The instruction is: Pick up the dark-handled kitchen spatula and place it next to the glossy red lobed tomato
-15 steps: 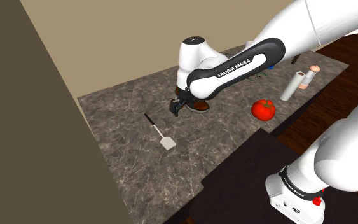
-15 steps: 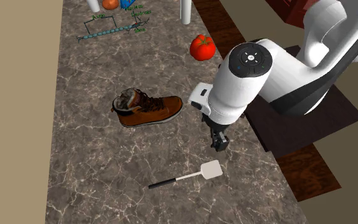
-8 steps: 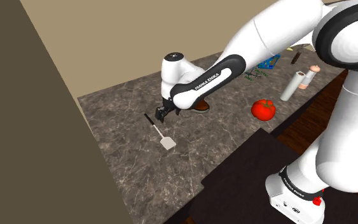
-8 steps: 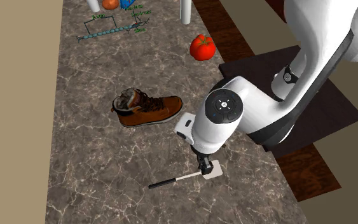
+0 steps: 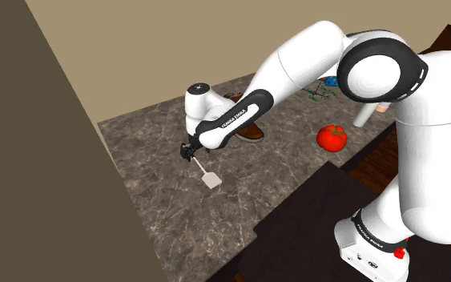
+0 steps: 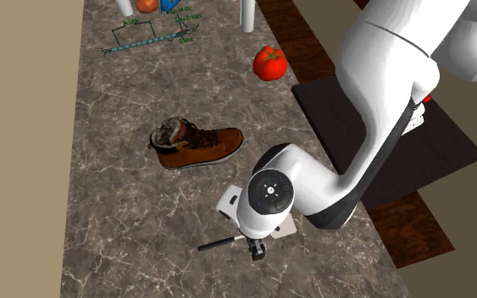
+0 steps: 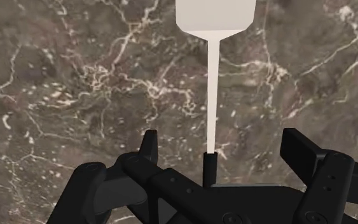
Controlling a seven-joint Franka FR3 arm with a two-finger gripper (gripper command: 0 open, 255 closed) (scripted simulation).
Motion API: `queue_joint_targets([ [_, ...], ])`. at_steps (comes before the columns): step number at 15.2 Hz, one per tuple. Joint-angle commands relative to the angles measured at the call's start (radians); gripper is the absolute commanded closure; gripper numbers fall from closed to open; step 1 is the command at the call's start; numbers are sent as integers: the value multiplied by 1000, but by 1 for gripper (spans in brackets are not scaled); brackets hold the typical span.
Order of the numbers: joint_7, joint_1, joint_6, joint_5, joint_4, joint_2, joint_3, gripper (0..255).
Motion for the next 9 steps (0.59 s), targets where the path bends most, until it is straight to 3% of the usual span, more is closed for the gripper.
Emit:
queue_joint_targets([
  [1,5,6,13,-6,16,27,-6,0],
  [9,14,16,54,-20,39,92,-21,0],
])
